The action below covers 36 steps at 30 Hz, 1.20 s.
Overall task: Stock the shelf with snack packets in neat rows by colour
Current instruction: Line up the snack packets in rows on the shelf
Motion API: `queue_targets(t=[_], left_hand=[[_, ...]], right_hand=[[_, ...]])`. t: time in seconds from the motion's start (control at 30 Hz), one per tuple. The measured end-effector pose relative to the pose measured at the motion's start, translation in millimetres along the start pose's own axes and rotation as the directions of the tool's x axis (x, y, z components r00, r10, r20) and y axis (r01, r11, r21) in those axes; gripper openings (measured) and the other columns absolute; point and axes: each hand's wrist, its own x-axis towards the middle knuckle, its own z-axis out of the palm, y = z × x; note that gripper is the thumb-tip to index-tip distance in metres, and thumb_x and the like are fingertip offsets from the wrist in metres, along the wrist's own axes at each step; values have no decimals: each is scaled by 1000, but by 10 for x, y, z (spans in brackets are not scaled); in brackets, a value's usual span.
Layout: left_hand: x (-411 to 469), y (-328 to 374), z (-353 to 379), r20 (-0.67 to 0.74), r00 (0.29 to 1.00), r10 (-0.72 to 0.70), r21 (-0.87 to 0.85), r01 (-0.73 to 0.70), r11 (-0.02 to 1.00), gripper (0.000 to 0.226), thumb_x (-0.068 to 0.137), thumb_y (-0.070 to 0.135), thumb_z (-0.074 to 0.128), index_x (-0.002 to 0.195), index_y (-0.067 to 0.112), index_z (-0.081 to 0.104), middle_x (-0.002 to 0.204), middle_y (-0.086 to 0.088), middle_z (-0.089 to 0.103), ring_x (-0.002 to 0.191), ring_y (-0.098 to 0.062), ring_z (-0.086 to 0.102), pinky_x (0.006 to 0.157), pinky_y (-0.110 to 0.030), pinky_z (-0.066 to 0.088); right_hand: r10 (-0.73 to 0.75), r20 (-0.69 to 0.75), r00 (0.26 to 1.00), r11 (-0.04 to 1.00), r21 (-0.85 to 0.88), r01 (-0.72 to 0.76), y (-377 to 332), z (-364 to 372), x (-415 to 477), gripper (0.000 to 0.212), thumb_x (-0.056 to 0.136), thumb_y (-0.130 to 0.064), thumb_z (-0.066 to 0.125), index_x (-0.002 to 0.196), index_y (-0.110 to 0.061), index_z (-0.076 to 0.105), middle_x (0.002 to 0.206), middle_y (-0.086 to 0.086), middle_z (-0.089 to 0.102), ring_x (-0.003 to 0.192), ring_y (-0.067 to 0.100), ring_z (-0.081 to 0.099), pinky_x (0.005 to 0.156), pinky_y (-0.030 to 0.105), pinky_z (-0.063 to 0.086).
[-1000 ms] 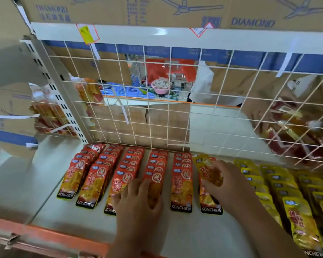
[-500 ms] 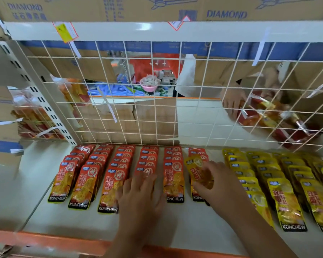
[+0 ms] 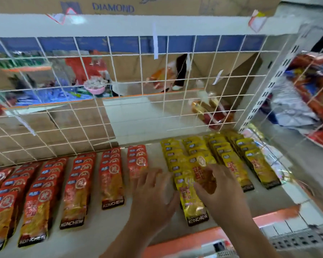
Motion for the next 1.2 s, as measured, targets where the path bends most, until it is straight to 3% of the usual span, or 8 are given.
queue_targets(t=[0.17, 0.3, 0.77, 1.2], left_hand=[[47, 182, 233, -24, 999, 39, -105, -42, 994, 36, 86, 46, 65, 117, 27, 68, 119, 4, 62, 112, -24, 59, 94, -45, 47], [5, 195, 307, -46, 996, 81, -130, -86, 988, 31, 87, 38, 66, 115, 26, 66, 118, 4, 63, 107, -24, 60, 89, -49, 49], [-17, 170, 329, -21, 999, 35, -98, -36, 995, 33, 86, 41, 65, 113, 24, 72, 118, 8, 62, 109, -20, 59, 91, -46, 46], [-18, 161, 339, -10, 1000, 11, -103, -12, 995, 33, 85, 43, 65, 113, 26, 70, 118, 10, 61, 111, -18, 56, 94, -43, 44]], right_hand=[[141, -26, 990, 986, -81, -143, 389, -68, -104, 51, 79, -43, 78, 123, -23, 61, 115, -4, 55, 103, 22, 56, 83, 37, 51], [124, -40, 991, 987, -94, -127, 558, 32, -156, 51, 77, -39, 80, 122, -24, 62, 115, -4, 56, 104, 25, 56, 84, 40, 52], [49, -121, 991, 980, -185, -72, 647, 238, -134, 54, 72, -40, 84, 117, -20, 63, 114, 1, 59, 100, 31, 58, 78, 46, 54], [41, -143, 989, 989, -136, -60, 651, 213, -140, 53, 72, -39, 85, 115, -19, 63, 112, 0, 58, 99, 30, 57, 83, 47, 52]])
